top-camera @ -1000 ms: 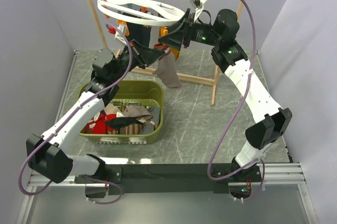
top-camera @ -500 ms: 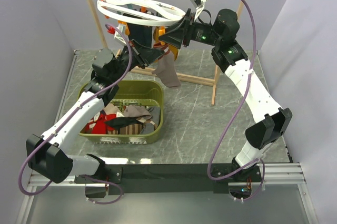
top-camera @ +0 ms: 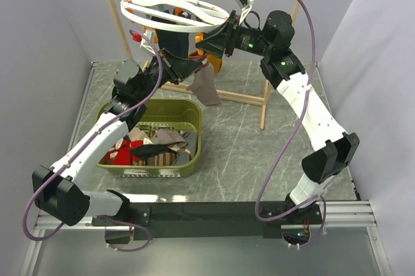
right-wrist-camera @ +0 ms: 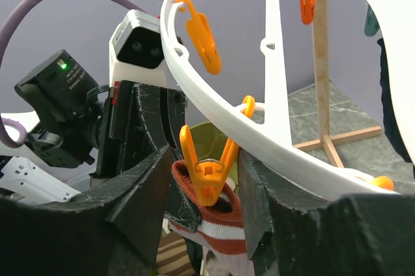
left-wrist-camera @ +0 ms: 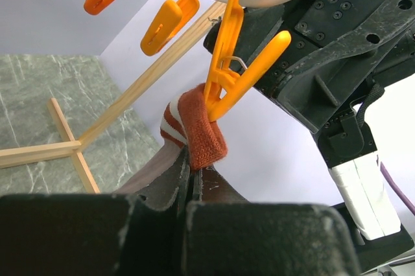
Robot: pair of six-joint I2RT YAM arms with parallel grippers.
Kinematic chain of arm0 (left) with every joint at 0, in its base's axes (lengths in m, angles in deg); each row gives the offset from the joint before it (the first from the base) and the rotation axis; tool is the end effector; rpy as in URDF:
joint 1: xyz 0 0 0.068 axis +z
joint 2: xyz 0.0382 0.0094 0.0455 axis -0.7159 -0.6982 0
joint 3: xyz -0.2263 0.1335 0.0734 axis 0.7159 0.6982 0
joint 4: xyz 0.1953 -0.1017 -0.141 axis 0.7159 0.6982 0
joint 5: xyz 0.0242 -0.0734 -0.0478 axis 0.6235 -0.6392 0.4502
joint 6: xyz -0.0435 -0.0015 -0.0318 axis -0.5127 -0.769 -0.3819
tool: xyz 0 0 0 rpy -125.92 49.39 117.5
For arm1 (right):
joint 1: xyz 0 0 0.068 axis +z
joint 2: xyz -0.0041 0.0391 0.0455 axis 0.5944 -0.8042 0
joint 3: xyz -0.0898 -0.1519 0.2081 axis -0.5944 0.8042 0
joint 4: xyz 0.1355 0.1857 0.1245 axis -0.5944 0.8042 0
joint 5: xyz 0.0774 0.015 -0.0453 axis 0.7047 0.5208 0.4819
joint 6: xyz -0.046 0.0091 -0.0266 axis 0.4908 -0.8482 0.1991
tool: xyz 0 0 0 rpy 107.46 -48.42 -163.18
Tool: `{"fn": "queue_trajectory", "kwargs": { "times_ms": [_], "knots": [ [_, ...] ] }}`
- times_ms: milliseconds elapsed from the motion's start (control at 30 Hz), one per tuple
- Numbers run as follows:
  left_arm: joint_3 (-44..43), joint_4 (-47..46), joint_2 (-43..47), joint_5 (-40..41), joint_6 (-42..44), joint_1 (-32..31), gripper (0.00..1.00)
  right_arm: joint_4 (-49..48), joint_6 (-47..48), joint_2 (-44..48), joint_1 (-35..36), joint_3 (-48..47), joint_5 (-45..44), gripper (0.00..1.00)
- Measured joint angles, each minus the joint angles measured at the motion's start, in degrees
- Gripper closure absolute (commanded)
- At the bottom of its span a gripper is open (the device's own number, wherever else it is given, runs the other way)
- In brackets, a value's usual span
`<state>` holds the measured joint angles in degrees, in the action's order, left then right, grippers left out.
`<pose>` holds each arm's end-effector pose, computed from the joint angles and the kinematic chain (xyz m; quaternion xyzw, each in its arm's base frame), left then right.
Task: Clip the socks to the hanger
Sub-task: Clamp the sock onto the hanger.
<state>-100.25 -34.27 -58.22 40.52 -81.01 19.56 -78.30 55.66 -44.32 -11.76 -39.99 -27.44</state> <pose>0.2648 -0.1463 0.4271 0.0075 0.6300 -0.5966 0.4971 0.3266 0.1800 0.5050 -0.3324 0.5636 0.5283 0.5411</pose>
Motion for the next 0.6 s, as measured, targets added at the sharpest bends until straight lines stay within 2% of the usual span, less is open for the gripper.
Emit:
{"fn": "queue_trajectory", "kwargs": {
  "times_ms": [67,167,267,333,367,400,433,600],
  "knots": [
    [-0.02,-0.02,0.02,0.0,0.0,0.0,0.99,-0.02,-0.31,-0.22,0.0,-0.11,-0.02,0.47],
    [0.0,-0.02,0.02,0.0,0.0,0.09,0.99,0.0,-0.96,-0.55,0.0,-0.2,-0.28,0.52],
    [0.0,-0.02,0.02,-0.02,0.02,0.13,0.99,0.02,-1.25,-0.68,0.0,-0.22,-0.59,0.63],
    [0.0,-0.02,0.02,-0.02,0.07,0.13,0.99,0.02,-1.62,-0.81,0.0,-0.46,-0.83,0.73],
    [0.0,0.0,0.02,-0.02,0.17,0.15,0.99,0.0,-1.81,-1.03,0.0,-0.79,-0.96,0.81],
    [0.0,0.0,0.02,0.0,0.2,0.15,0.99,-0.13,-2.08,-1.16,0.0,-0.96,-0.96,0.94],
    [0.0,0.0,0.02,0.0,0.22,0.15,0.99,-0.13,-2.36,-1.18,0.0,-0.96,-1.18,1.0],
    [0.0,0.0,0.13,0.02,0.2,0.44,0.99,-0.15,-2.49,-1.22,-0.02,-0.98,-1.36,1.0]
  ]
}}
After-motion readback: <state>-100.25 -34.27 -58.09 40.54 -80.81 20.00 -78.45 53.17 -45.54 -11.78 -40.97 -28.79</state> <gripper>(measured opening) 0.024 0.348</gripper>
